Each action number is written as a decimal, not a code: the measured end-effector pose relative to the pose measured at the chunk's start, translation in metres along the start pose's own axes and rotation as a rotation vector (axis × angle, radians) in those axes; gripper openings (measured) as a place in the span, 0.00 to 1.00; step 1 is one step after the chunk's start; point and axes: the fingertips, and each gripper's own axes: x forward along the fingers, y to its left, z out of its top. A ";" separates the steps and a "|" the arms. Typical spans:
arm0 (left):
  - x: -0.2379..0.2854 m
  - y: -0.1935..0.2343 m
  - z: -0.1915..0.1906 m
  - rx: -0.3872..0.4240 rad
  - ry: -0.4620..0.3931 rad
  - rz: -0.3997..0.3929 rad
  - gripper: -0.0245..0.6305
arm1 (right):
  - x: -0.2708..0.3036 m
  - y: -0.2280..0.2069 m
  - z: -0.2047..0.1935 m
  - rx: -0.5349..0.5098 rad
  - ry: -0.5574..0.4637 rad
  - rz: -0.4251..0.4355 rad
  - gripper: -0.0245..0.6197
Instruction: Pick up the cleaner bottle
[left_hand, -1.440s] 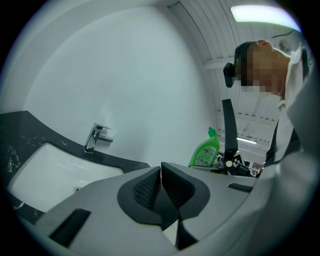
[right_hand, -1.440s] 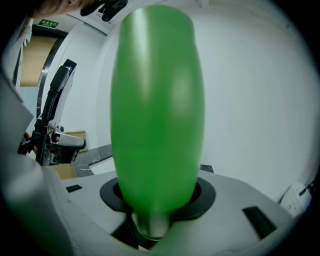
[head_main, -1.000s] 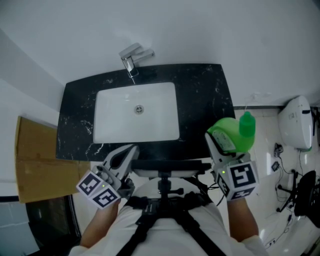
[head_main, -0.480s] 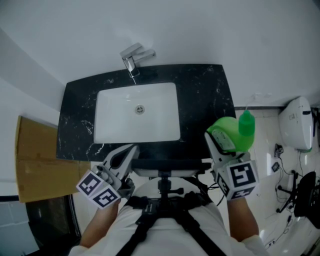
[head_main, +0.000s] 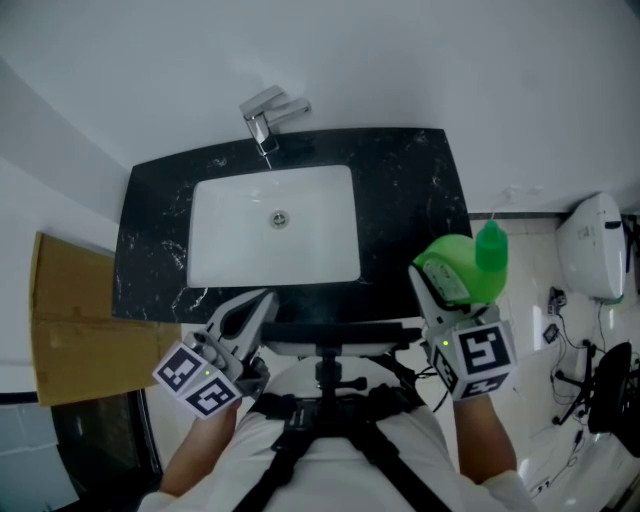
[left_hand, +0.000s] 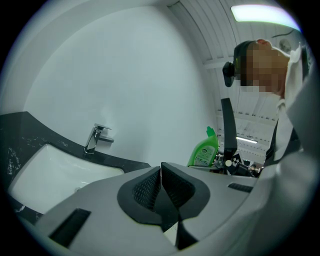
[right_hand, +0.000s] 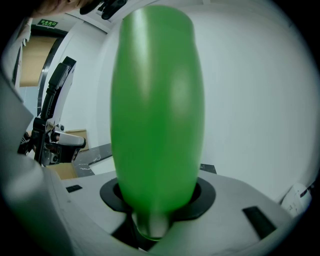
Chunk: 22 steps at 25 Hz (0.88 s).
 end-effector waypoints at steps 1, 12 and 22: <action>0.000 0.000 0.000 0.001 0.000 -0.001 0.04 | 0.000 0.000 0.000 0.000 0.005 0.000 0.31; 0.000 0.002 0.001 0.003 0.004 0.001 0.04 | 0.001 -0.005 -0.001 0.003 0.028 -0.020 0.31; 0.001 0.020 0.011 0.103 0.019 0.060 0.04 | -0.027 -0.064 0.000 0.018 -0.015 -0.175 0.31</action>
